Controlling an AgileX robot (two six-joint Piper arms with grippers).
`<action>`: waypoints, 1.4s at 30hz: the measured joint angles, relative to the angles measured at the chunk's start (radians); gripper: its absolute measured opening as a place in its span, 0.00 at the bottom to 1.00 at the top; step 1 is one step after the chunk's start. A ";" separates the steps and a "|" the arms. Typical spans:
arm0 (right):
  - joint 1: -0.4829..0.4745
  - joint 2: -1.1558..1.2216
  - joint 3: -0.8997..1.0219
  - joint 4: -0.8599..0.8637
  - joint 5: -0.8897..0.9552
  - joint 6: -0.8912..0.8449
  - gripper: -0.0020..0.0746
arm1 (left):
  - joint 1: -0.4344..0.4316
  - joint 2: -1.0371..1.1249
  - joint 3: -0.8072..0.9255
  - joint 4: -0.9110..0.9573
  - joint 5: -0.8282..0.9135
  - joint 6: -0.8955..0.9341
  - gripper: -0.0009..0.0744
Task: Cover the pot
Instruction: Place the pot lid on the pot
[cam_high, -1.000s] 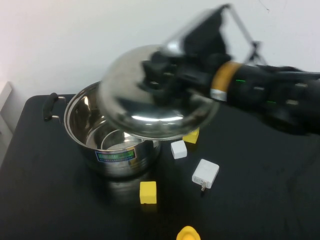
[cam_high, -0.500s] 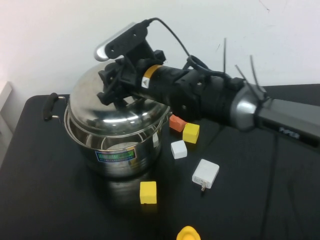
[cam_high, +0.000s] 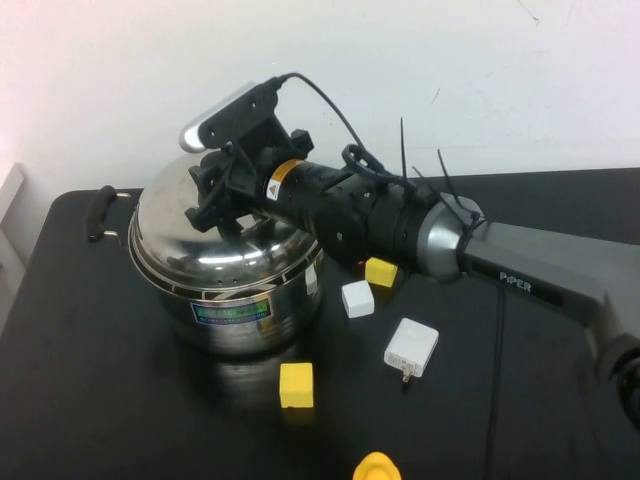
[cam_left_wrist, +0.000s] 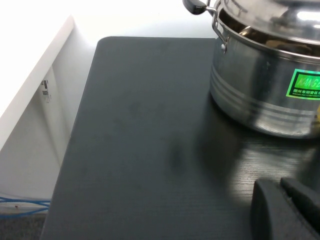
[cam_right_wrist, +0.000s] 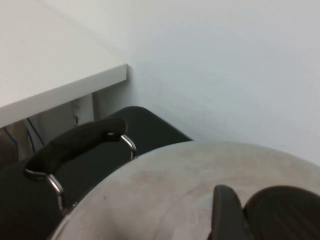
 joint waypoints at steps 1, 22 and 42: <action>0.000 0.007 0.000 0.003 -0.006 0.000 0.48 | 0.000 0.000 0.000 0.000 0.000 0.000 0.01; -0.002 0.042 -0.002 0.011 -0.061 -0.014 0.48 | 0.000 0.000 0.000 0.000 0.000 0.000 0.01; -0.002 -0.043 -0.007 0.012 0.093 -0.012 0.67 | 0.000 0.000 0.000 0.000 0.000 -0.002 0.01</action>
